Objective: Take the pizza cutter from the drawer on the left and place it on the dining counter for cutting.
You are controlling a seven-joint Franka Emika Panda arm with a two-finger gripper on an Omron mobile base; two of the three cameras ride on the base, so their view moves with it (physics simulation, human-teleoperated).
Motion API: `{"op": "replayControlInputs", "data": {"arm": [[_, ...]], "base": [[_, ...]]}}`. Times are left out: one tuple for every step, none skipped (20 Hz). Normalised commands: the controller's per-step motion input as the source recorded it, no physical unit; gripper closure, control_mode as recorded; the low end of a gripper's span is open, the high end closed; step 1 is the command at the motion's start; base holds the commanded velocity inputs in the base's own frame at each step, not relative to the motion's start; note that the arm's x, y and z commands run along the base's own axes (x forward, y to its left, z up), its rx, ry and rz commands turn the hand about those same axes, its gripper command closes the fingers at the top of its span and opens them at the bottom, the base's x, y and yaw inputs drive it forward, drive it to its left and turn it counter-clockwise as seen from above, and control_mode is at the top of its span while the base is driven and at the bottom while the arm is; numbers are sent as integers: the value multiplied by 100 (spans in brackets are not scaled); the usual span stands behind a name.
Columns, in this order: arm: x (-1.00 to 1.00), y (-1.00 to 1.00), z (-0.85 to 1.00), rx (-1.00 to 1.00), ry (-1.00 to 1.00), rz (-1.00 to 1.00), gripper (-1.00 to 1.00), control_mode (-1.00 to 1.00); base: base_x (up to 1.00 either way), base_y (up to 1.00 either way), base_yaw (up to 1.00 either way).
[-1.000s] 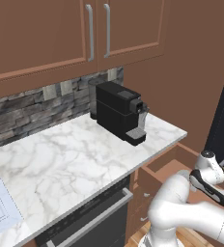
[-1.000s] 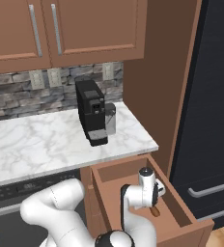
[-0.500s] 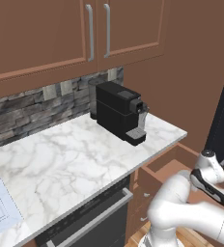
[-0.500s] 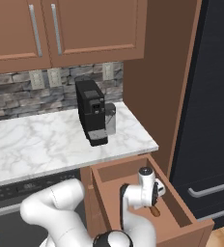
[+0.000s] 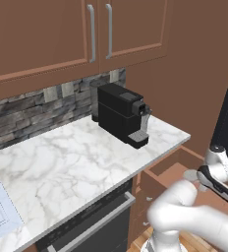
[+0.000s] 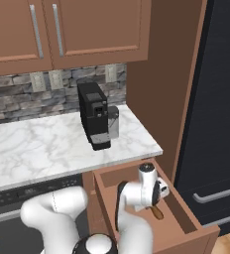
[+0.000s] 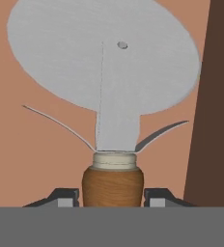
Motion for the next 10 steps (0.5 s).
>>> {"op": "replayControlInputs", "data": {"arm": [[-64,5,60,0,0,0,100,-100],[-59,21,72,0,0,0,100,-100],[-53,25,73,0,0,0,100,-100],[-62,19,73,0,0,0,100,-100],[-61,19,69,0,-2,0,100,-100],[-70,14,70,0,-1,0,100,-100],[-61,18,71,0,0,0,100,-100],[-58,16,75,0,0,0,100,-100],[-62,17,71,0,0,0,100,-100],[-60,15,76,0,0,0,100,-100]], "base": [[0,0,0],[0,0,0],[0,0,0],[0,0,0],[0,0,0],[0,0,0],[0,0,0],[0,0,0],[0,0,0],[0,0,0]]}}
